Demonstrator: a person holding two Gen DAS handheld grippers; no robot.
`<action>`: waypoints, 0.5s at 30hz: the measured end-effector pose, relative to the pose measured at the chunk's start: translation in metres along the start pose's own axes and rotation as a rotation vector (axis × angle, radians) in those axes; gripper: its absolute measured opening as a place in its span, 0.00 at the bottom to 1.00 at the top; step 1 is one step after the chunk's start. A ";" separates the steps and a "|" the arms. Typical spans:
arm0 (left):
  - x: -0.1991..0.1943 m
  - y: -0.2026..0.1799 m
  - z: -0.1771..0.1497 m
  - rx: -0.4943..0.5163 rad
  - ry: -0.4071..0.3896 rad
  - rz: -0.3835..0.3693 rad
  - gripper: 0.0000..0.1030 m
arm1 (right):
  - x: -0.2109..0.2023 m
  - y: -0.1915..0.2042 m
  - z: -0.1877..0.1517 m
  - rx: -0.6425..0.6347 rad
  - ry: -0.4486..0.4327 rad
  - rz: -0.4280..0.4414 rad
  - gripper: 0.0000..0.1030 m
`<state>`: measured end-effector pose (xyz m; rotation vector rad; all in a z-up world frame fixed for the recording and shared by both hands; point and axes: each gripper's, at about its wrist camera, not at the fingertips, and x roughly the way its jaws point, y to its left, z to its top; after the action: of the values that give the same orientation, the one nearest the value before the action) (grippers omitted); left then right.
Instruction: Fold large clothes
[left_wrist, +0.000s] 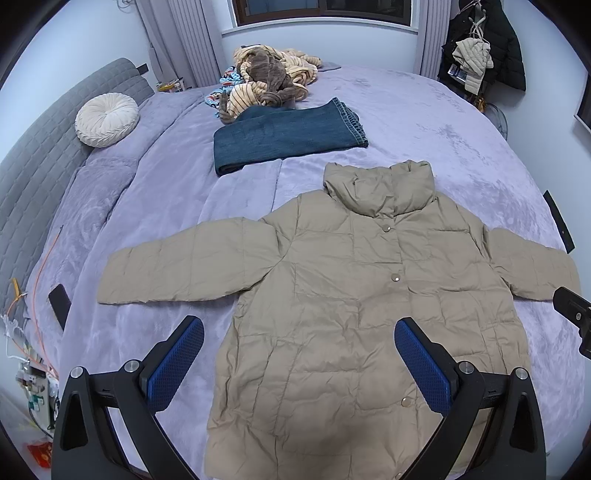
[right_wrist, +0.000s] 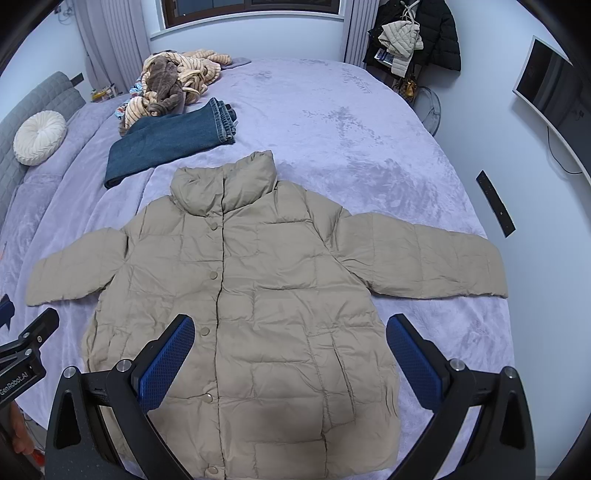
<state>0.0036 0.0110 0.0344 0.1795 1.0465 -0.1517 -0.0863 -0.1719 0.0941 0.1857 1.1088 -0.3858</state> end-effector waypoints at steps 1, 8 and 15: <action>-0.001 0.001 0.000 0.000 0.000 0.000 1.00 | 0.000 0.000 0.000 -0.001 0.000 0.000 1.00; -0.001 0.000 0.000 -0.002 -0.001 -0.001 1.00 | 0.000 0.000 0.000 0.000 -0.001 0.000 1.00; -0.003 0.002 0.000 -0.002 0.000 0.001 1.00 | -0.001 0.000 0.000 0.001 -0.001 0.000 1.00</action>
<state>0.0027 0.0133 0.0378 0.1782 1.0465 -0.1498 -0.0861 -0.1716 0.0947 0.1859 1.1079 -0.3863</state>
